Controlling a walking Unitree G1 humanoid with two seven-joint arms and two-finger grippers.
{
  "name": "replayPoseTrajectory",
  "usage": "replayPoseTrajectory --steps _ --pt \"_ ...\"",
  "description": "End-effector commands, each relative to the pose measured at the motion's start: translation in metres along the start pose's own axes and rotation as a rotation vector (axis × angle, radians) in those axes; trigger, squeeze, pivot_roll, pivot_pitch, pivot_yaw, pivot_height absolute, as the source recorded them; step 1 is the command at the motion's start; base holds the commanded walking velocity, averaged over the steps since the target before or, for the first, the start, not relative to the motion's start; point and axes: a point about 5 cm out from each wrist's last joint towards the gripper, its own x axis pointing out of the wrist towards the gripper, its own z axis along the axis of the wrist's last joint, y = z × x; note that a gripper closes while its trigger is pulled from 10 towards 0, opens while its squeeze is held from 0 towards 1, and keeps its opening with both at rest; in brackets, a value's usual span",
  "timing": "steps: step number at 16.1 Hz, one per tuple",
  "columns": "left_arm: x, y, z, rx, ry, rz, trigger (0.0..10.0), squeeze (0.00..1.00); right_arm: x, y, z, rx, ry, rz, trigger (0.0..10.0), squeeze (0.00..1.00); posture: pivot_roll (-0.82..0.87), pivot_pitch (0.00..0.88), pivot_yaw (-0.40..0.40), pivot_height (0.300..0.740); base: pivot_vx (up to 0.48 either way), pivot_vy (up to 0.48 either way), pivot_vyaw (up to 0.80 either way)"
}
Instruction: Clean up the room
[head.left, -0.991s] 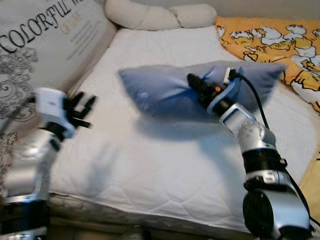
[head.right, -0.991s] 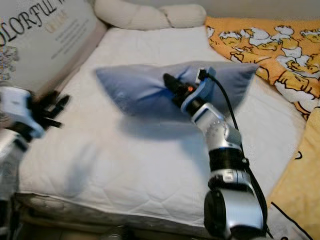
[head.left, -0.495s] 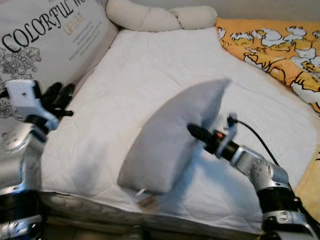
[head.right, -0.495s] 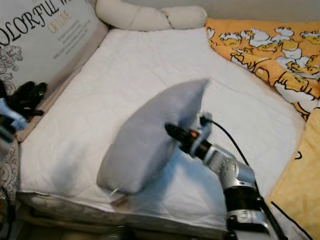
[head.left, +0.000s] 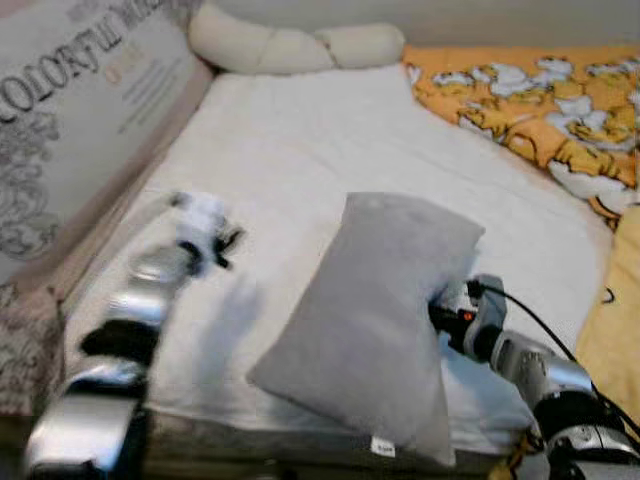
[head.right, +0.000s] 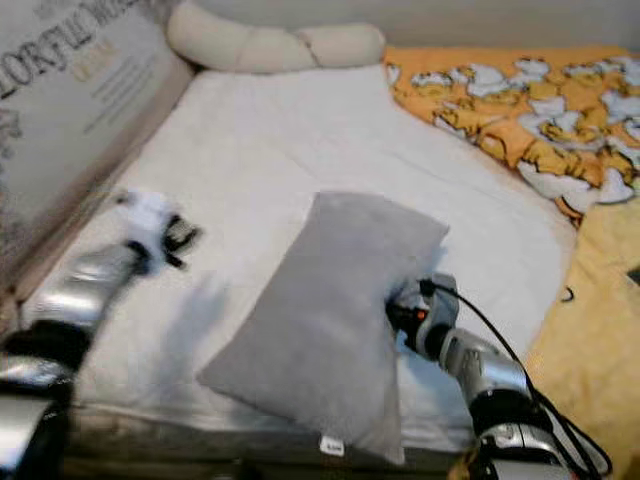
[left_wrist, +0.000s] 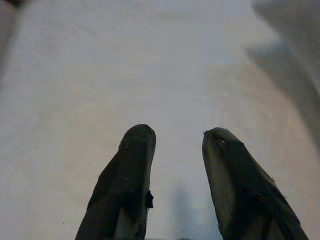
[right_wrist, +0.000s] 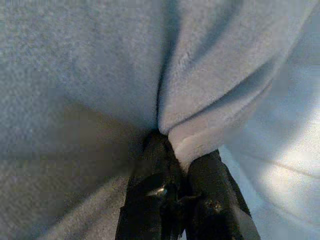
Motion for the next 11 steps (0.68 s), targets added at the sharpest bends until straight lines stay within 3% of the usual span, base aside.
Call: replayPoseTrajectory --steps 1,2,3,5,6,8,10,11 --pt "0.004 -0.007 -0.011 0.051 0.065 -0.008 10.0 0.00 0.005 0.008 0.012 -0.030 -0.034 0.014 0.0 0.00 -0.01 0.000 0.109 0.740 0.000 0.000 0.00" --pt "0.009 -0.027 -0.026 0.131 0.136 -0.064 10.0 0.00 0.009 0.015 0.016 -0.035 -0.054 0.031 0.0 0.00 -0.02 0.000 0.114 0.740 0.000 0.000 0.00" --pt "0.012 -0.044 -0.035 0.110 0.160 -0.117 10.0 0.00 0.014 0.022 0.018 -0.033 -0.069 0.048 0.0 0.00 -0.02 0.000 0.117 0.740 0.000 0.000 0.00" --pt "0.015 -0.061 -0.039 0.075 0.161 -0.168 10.0 0.00 0.021 0.032 0.020 -0.037 -0.080 0.073 0.0 0.00 -0.02 0.000 0.112 0.740 0.000 0.000 0.00" --pt "0.017 -0.068 -0.037 0.032 0.141 -0.192 10.0 0.00 0.024 0.037 0.021 -0.043 -0.084 0.084 0.0 0.00 -0.02 0.000 0.111 0.740 0.000 0.000 0.00" --pt "0.020 -0.080 -0.013 -0.191 -0.015 -0.347 10.0 0.00 0.032 0.053 0.029 -0.059 -0.112 0.126 0.0 0.00 -0.01 0.000 0.095 0.740 0.000 0.000 0.00" --pt "0.016 -0.080 -0.004 -0.293 -0.092 -0.463 10.0 0.00 0.037 0.059 0.033 -0.076 -0.113 0.137 0.0 0.00 0.00 0.000 0.085 0.740 0.000 0.000 0.00" --pt "0.015 -0.079 -0.004 -0.304 -0.107 -0.496 10.0 0.00 0.038 0.060 0.033 -0.084 -0.111 0.136 0.0 0.00 0.00 0.000 0.081 0.740 0.000 0.000 0.00"
